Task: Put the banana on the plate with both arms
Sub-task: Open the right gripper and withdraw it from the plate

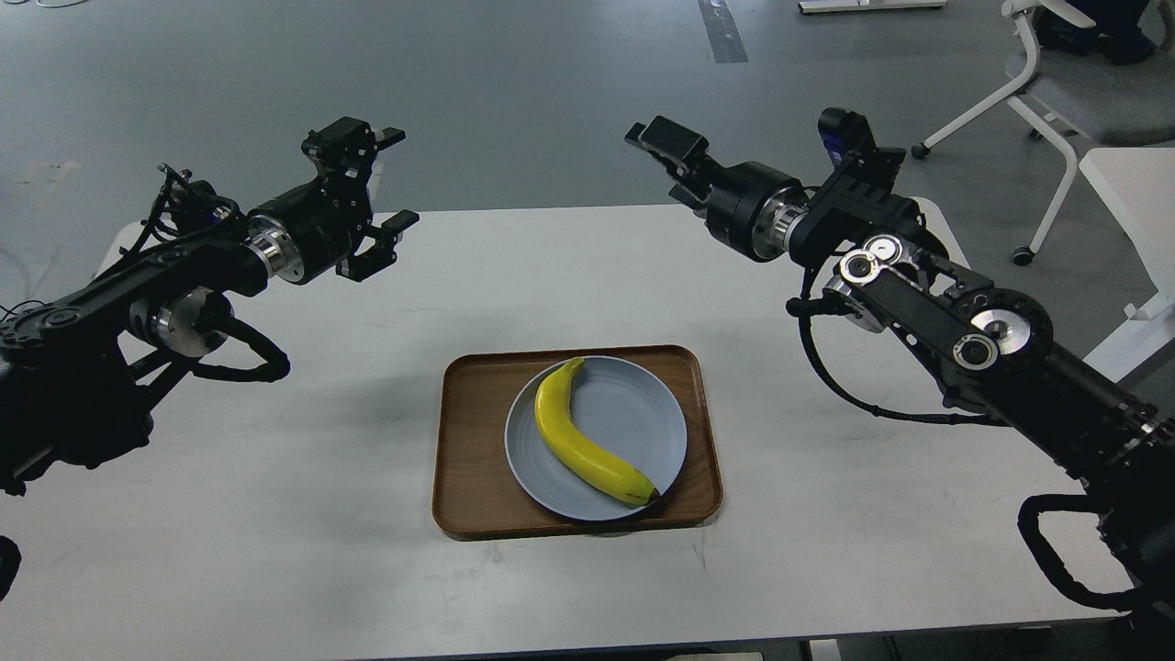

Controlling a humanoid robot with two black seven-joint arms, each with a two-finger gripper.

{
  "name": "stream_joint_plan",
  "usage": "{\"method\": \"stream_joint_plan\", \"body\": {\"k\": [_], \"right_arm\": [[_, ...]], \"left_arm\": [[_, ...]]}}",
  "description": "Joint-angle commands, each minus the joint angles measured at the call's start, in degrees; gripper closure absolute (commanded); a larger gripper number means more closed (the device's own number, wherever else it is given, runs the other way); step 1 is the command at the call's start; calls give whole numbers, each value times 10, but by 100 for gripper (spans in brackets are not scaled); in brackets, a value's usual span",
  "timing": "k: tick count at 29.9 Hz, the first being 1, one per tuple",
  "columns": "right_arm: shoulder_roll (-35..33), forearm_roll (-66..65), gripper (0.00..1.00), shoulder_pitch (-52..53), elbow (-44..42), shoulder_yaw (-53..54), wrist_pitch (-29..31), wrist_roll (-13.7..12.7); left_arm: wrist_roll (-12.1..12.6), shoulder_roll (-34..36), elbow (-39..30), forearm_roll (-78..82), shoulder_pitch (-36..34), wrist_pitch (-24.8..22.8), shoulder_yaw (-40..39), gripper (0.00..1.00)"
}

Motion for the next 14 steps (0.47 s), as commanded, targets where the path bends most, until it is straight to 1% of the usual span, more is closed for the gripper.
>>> {"method": "stream_joint_plan", "body": {"k": [1,3,5,6,7,8,9,11,14], "right_arm": [[-49,179,0,7,-12,6,10,0],[-78,205,0,7,-12,5,18,1],[-97,223,0,5,-16,13,58,2],[-101,232,0,1,-21,20,98,8],[-101,235,0,-7,-30,36,131,11],[-100,234,0,-13,-32,48,144,14],[-96,234,0,-28,-37,76,151,18],[-94,233,0,-38,-41,99,148,21],[-66,233,0,-40,-71,120,120,21]], "left_arm": [[-23,-10,0,-1,3,3,-9,2],[-32,-13,0,-1,4,3,-11,2],[-43,-16,0,-3,7,3,-12,2],[-47,-17,0,-3,11,3,-13,2],[-48,-18,0,-6,12,0,-13,2],[-47,-18,-1,-10,15,-1,-13,2],[-47,-18,-2,-24,18,-4,-13,2],[-44,-18,-2,-42,19,-4,-20,2],[-41,-18,-3,-76,24,-4,-31,2]]}}
